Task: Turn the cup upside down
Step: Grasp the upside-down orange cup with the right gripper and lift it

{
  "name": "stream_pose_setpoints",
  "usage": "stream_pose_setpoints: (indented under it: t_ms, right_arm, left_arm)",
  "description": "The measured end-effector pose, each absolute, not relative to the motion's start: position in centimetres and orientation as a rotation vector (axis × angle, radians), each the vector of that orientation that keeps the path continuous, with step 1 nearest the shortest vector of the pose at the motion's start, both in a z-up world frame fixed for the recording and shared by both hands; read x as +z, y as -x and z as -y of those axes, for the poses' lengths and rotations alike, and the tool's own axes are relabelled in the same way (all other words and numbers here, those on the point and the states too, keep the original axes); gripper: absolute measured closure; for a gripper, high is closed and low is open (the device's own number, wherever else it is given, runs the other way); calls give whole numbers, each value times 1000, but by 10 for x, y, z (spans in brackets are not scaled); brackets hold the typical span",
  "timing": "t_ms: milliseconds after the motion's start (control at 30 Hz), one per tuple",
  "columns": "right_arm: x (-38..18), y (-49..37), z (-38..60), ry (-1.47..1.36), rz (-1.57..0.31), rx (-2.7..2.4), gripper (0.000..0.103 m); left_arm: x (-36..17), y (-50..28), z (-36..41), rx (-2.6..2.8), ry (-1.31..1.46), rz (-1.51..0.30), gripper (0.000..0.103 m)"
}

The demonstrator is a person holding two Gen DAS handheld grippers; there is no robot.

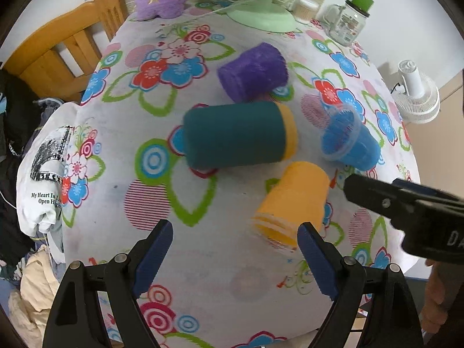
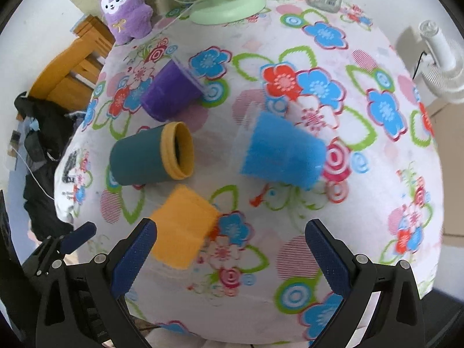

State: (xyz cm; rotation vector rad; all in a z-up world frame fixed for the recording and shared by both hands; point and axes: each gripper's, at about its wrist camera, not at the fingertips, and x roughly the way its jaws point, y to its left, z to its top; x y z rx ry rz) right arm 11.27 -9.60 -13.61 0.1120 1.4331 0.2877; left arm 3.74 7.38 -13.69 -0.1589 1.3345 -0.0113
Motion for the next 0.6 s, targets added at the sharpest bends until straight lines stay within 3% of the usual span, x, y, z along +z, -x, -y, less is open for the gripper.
stream_pose_setpoints:
  t_ms: [267,600]
  right_arm:
    - [-159,-122,83,-208,-1521,188,6]
    - [-192,-122,79,-347,-1610,88,17]
  left_arm:
    - [-140,-47,-94,-47,152,-1357,14]
    - [-170,-69,-92,-103,-46,-1437,14]
